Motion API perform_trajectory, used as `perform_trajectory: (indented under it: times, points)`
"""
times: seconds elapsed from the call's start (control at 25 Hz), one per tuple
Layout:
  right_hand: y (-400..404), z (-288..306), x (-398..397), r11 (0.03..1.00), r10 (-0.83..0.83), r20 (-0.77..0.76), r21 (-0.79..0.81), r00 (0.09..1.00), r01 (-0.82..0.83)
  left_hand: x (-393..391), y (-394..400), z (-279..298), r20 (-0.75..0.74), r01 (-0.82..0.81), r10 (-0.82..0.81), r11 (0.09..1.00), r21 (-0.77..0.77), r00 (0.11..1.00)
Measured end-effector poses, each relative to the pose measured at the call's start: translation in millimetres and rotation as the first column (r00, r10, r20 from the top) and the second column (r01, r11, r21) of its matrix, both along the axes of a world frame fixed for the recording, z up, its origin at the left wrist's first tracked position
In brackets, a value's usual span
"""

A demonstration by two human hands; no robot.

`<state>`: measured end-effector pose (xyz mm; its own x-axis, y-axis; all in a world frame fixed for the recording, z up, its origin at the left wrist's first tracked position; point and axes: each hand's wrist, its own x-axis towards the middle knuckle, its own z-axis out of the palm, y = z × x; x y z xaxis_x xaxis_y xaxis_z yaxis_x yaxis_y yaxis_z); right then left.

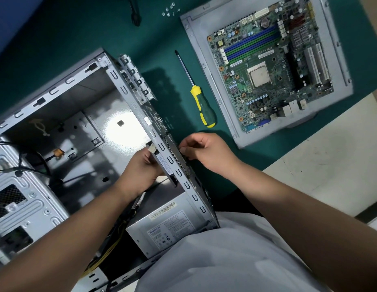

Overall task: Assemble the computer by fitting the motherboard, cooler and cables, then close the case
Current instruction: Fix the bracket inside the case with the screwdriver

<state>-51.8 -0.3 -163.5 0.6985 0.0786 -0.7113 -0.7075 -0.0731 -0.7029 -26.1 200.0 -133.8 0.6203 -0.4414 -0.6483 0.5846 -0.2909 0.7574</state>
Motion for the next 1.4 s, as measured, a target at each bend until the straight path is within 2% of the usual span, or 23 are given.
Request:
perform_trajectory:
  times: [0.28, 0.48, 0.64, 0.92, 1.4]
  points:
    - [0.3, -4.4, -2.9, 0.999, 0.001, 0.016, -0.051, 1.0, -0.001, -1.8, 1.3, -1.8, -0.006, -0.007, 0.007, 1.0, 0.017, 1.0]
    - [-0.3, -6.2, -0.5, 0.992, 0.063, 0.013, -0.109, 0.998, -0.061, -0.8, -0.1, 1.5, -0.008, -0.024, 0.024, 0.999, 0.028, 1.0]
    - [-0.3, -5.6, -1.4, 0.981, 0.118, 0.071, -0.165, 0.99, -0.105, -0.4, -0.4, 2.8, -0.032, -0.034, 0.035, 0.999, 0.022, 0.999]
    - [0.9, -4.5, -6.4, 0.978, 0.121, 0.148, -0.19, 0.982, -0.091, -0.8, -0.5, 1.2, -0.086, -0.049, 0.055, 0.996, 0.07, 0.995]
    - [-2.1, -6.7, 5.7, 0.988, 0.109, -0.022, -0.107, 0.994, -0.111, -1.2, -2.8, 4.2, -0.098, -0.059, 0.069, 0.992, 0.108, 0.993]
